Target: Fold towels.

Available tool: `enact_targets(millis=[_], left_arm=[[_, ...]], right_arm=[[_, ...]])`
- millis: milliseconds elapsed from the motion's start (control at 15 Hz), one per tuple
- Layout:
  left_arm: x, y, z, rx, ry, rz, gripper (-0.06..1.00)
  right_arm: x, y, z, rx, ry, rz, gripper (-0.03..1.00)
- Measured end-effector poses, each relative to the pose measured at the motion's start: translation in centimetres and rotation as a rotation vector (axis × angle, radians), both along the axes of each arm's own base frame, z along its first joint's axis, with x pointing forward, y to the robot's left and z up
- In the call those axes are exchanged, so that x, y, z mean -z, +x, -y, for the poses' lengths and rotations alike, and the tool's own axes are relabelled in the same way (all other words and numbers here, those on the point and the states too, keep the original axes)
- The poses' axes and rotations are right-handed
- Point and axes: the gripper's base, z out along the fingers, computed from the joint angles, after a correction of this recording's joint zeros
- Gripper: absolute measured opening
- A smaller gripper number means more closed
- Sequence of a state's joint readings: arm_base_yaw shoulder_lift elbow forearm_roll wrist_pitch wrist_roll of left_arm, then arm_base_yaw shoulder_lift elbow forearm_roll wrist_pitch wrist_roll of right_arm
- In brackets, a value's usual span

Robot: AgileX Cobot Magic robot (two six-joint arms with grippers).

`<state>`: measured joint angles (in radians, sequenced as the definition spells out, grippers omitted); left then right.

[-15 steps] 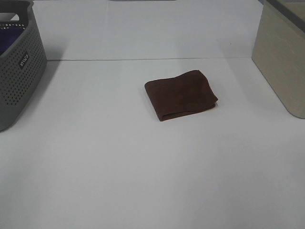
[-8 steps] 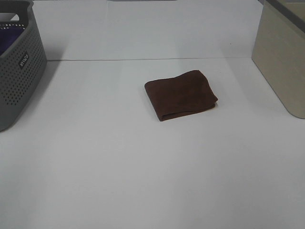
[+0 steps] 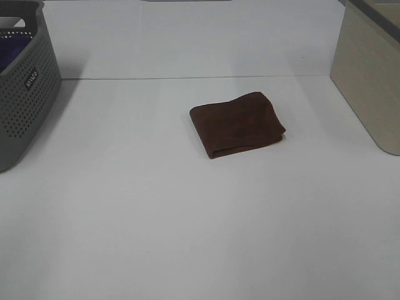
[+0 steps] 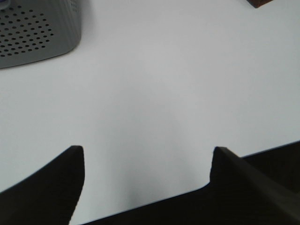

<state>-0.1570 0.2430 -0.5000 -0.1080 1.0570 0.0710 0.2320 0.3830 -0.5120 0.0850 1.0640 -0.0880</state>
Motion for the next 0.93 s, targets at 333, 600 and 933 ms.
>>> enact_targets(millis=[333,600,933], left_arm=[[0.0,0.0,0.0,-0.014,-0.001,0.0,0.71],[-0.2,-0.7,-0.5,-0.182,-0.005,0.057,0.71],[-0.3,-3.5,-0.5,-0.202,-0.013,0.24,0.71]], right_arm=[[0.0,0.0,0.2,0.041,0.002,0.006,0.76],[-0.5,-2.2,1.0,0.235,0.02,0.167,0.76],[-0.6,-5.2,1.0,0.234,0.046,0.369,0.76]])
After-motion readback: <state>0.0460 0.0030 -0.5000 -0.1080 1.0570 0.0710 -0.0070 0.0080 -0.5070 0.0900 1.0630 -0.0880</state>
